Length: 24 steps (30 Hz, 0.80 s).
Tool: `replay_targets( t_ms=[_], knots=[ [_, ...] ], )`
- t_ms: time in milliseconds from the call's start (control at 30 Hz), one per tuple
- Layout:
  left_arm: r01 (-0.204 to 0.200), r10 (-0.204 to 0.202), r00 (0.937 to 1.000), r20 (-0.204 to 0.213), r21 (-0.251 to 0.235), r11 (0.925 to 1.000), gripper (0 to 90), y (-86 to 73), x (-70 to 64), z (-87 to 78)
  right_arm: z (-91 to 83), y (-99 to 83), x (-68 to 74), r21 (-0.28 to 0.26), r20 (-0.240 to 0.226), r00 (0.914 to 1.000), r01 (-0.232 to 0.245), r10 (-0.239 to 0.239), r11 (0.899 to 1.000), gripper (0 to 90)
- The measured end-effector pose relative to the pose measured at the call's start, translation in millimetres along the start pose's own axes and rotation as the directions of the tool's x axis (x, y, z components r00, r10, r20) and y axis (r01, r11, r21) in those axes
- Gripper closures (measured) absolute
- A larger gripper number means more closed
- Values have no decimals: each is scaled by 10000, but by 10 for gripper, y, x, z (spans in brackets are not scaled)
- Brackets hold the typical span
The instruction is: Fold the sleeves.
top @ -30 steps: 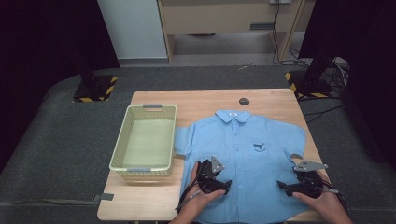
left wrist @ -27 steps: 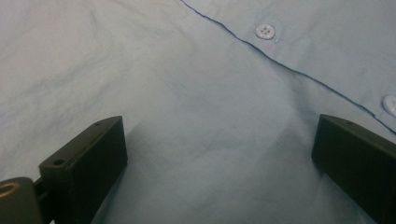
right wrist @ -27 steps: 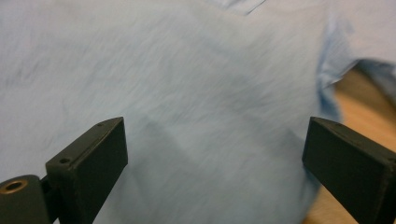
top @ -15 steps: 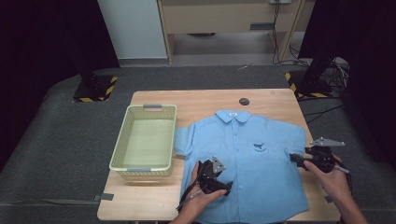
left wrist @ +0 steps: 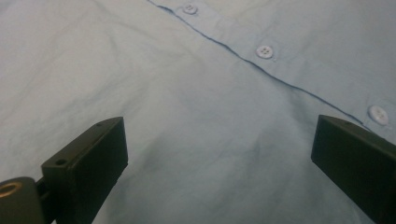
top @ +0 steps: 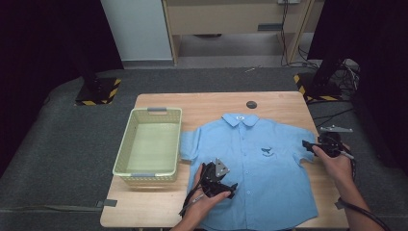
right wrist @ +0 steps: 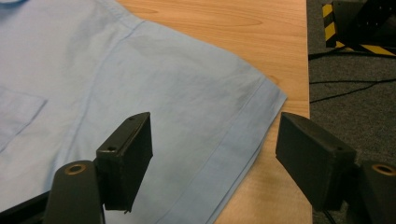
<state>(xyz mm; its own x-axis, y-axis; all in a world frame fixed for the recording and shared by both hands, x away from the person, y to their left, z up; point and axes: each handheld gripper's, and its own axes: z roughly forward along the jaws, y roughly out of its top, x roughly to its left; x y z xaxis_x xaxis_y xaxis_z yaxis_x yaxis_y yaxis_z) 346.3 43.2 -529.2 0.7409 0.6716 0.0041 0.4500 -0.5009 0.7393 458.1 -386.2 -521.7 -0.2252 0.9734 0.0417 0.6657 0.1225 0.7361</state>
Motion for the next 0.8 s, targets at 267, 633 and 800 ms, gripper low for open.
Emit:
replay_targets(
  t_ms=[267, 633, 800],
  knots=[
    [-186, 193, 9997, -155, 405, 9990, 34, -93, 33, 43, 198, -15, -52, 215, 133, 9994, 331, -334, 9992, 306],
    [45, -41, 10000, -74, 418, 9991, 26, -102, 52, 49, 155, 17, 139, 432, -716, 9949, 736, -704, 9964, 824],
    [65, -62, 9999, -83, 422, 9991, 25, -103, 51, 48, 156, 77, 200, 775, -920, 9909, 1050, -978, 9914, 868]
  ],
)
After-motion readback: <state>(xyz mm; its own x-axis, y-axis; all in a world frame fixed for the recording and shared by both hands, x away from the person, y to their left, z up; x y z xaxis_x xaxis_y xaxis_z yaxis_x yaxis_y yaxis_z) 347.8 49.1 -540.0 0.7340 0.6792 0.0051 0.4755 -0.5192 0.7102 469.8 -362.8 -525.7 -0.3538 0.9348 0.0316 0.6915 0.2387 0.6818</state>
